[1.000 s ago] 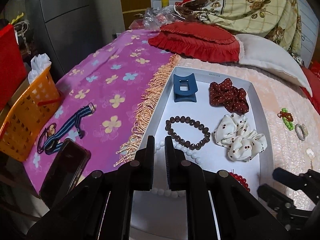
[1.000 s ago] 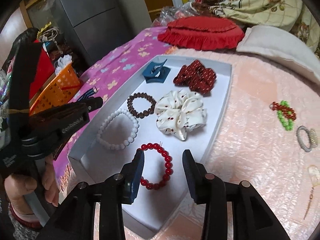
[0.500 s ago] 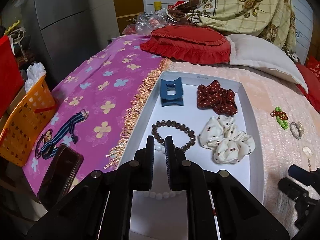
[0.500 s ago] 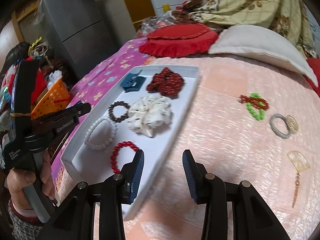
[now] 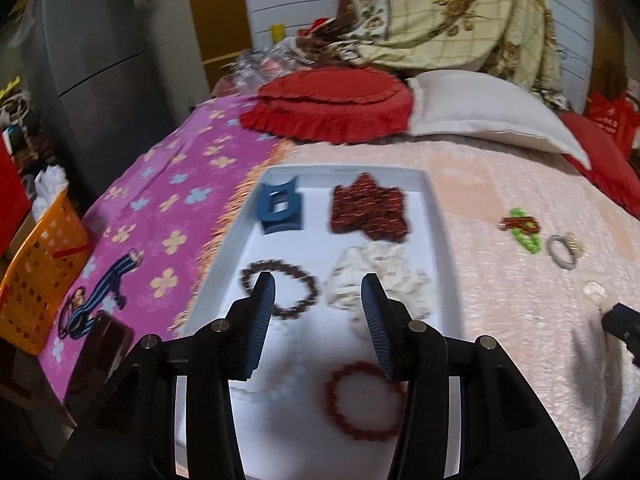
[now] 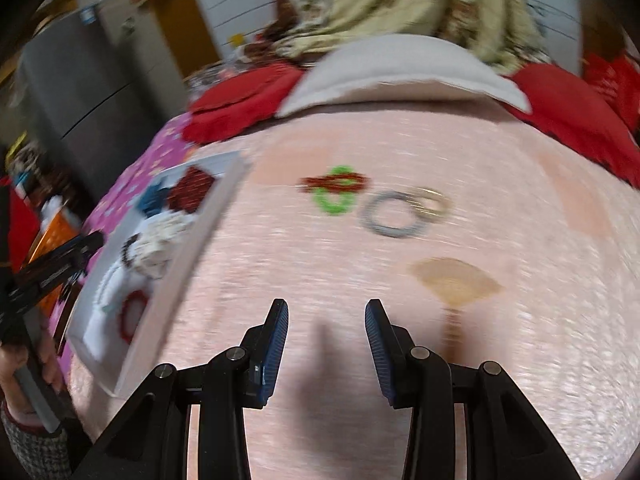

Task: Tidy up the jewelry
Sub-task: 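Move both open tools back toward the green-red beads and silver bangles, then grasp the green-and-red bead bracelet with the left tool while the right grasps the gold coil hair tie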

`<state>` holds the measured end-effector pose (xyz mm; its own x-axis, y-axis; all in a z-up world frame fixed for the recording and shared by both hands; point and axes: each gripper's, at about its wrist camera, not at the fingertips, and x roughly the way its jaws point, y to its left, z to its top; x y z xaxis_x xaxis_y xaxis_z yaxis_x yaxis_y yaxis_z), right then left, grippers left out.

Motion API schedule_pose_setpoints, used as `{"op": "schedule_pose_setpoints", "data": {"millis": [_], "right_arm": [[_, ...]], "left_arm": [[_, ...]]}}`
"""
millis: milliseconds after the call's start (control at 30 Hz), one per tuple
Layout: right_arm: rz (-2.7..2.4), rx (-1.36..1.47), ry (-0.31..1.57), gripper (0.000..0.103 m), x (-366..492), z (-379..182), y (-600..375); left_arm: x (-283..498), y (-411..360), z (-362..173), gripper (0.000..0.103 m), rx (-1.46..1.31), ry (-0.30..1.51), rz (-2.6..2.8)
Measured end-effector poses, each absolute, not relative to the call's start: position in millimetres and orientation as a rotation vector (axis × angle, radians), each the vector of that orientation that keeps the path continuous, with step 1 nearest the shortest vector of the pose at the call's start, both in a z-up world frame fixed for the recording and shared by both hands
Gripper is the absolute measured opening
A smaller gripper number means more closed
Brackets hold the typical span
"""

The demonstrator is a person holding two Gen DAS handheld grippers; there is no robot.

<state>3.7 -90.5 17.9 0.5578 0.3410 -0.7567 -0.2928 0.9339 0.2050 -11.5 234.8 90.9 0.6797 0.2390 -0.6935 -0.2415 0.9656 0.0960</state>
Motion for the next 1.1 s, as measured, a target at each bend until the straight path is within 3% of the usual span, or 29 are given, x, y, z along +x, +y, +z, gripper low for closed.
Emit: {"op": "schedule_pose_setpoints", "data": {"millis": [233,500,833,1100], "right_arm": [[0.321,0.103,0.905,0.038,24,8,-130],[0.336,0.129,0.899,0.038,60,1,-138],[0.354,0.2,0.871,0.038,105,-7,-141],[0.297,0.095,0.889,0.038,131,-13,-130]], "left_arm": [[-15,189,102,0.044,-0.004,0.732,0.14],[12,147,87,0.044,-0.045,0.854,0.015],[96,101,59,0.044,-0.071,0.984,-0.072],[145,84,32,0.044,-0.099,1.032,-0.078]]}}
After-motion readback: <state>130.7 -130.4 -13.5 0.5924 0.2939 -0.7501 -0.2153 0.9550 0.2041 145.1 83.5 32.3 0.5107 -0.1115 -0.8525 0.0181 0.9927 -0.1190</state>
